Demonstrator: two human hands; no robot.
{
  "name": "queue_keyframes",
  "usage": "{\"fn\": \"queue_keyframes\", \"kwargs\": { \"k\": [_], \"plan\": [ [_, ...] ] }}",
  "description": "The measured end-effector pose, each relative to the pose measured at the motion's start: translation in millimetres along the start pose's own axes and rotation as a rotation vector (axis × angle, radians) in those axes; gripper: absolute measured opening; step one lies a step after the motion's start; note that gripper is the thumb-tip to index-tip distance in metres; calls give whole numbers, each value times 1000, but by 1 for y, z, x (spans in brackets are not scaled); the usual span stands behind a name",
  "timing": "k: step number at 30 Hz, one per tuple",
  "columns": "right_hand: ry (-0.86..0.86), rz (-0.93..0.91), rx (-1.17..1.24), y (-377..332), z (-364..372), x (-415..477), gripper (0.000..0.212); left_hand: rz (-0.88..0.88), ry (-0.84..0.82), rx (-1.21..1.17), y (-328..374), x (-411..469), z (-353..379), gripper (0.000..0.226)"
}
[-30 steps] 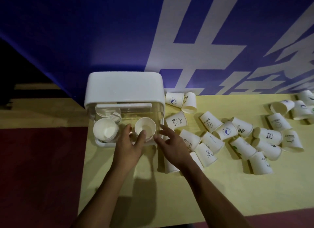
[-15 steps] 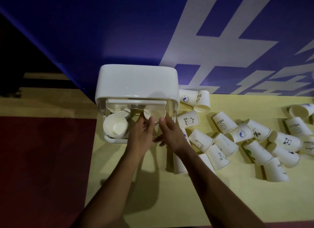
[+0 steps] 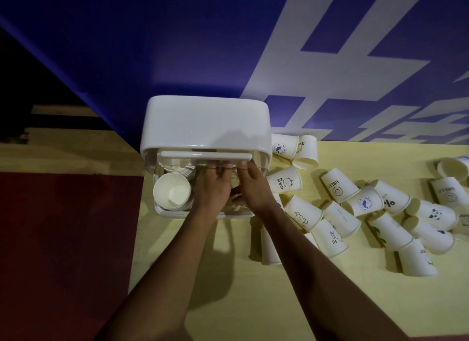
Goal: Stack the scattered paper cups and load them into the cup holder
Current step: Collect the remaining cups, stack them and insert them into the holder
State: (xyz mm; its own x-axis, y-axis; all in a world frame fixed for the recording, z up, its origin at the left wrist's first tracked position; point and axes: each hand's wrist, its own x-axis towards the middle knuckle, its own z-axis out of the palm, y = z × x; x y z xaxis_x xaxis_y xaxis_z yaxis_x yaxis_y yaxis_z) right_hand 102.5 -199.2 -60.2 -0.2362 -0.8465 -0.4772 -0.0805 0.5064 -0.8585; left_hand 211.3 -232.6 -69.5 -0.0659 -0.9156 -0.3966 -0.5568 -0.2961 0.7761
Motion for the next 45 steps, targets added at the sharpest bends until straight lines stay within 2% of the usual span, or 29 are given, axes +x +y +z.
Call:
{"fn": "queue_keyframes", "kwargs": {
  "k": [5, 6, 8, 11, 13, 15, 18, 22, 28, 33, 37, 45],
  "plan": [
    [-20, 57, 25, -4, -2, -8, 60, -49, 5, -60, 0, -5, 2, 42],
    [-13, 56, 21, -4, -5, -14, 57, -66, 28, -98, 4, -11, 1, 42],
    [21, 40, -5, -3, -14, -30, 31, -57, 81, -183, 6, -31, 1, 38],
    [83, 21, -29, 2, -41, -64, 29, -4, 139, -199, 7, -76, 7, 42],
    [134, 5, -32, 8, -67, -82, 25, 30, 117, -194, 12, -98, 19, 39],
    [237, 23, -52, 13, -105, -96, 22, 121, 9, -168, 26, -107, 42, 35],
    [409, 43, -34, 22, -170, -112, 33, 252, -162, -69, 64, -110, 81, 40],
    [602, 54, 77, 32, -259, -137, 29, 415, -299, 12, 125, -116, 142, 43],
    [730, 48, 110, 67, -386, -160, 28, 539, -402, 133, 202, -127, 260, 48],
    [774, 81, 158, 104, -493, -152, 27, 558, -470, 275, 264, -124, 378, 56],
    [747, 94, 147, 132, -566, -127, 30, 517, -447, 360, 302, -104, 467, 68],
    [721, 146, 15, 173, -657, -72, 37, 343, -336, 564, 314, -53, 585, 106]
  ]
}}
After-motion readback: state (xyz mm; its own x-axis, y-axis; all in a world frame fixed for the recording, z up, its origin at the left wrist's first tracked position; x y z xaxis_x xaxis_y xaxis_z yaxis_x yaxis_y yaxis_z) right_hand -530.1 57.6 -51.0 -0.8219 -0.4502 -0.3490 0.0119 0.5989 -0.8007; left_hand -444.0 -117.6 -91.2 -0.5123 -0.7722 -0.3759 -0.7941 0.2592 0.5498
